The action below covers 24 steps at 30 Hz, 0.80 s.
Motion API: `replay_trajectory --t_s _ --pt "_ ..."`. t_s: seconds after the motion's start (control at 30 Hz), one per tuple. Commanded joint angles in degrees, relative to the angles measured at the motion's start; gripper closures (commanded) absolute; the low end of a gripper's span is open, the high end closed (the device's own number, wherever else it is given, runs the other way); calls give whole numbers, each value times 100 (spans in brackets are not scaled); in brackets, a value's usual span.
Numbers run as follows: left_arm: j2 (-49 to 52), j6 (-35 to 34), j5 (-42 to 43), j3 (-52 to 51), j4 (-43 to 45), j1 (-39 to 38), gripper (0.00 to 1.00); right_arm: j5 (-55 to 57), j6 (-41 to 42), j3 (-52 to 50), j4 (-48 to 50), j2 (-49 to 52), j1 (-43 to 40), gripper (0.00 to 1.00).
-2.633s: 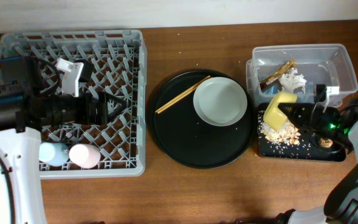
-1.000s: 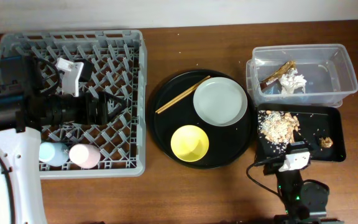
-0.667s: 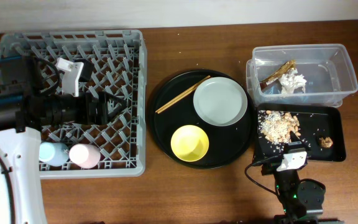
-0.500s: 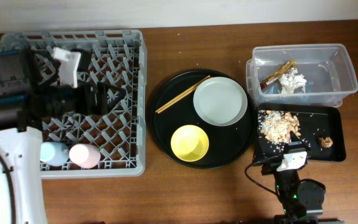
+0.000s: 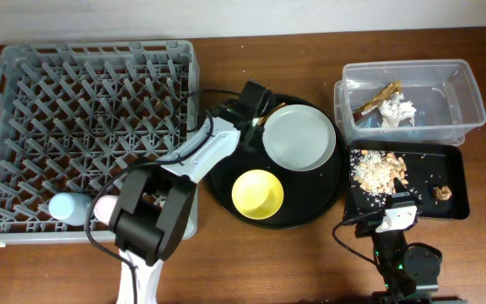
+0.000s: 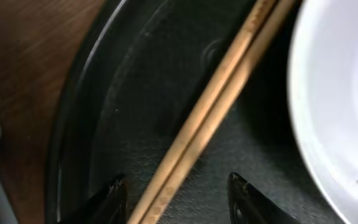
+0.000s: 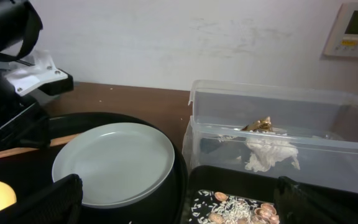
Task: Sort waste into correct bins and load items into the dishwasher rack
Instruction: 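Reach the left gripper to the wooden chopsticks and grasp them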
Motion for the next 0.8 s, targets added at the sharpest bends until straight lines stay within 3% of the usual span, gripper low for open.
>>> replay_trajectory --t_s 0.0,0.1,0.47,0.6,0.77 --pt "177 28 232 31 -199 28 61 -26 68 -48 2 -31 -37 2" --pt "192 245 402 31 -315 31 72 -26 68 -48 2 -31 -37 2" --pt "249 507 400 -35 -271 133 75 -26 68 -48 2 -31 -37 2" --pt "487 505 968 -35 -321 133 75 -26 68 -48 2 -31 -37 2" --pt "496 505 1895 214 -1073 133 75 -26 68 -48 2 -31 -37 2"
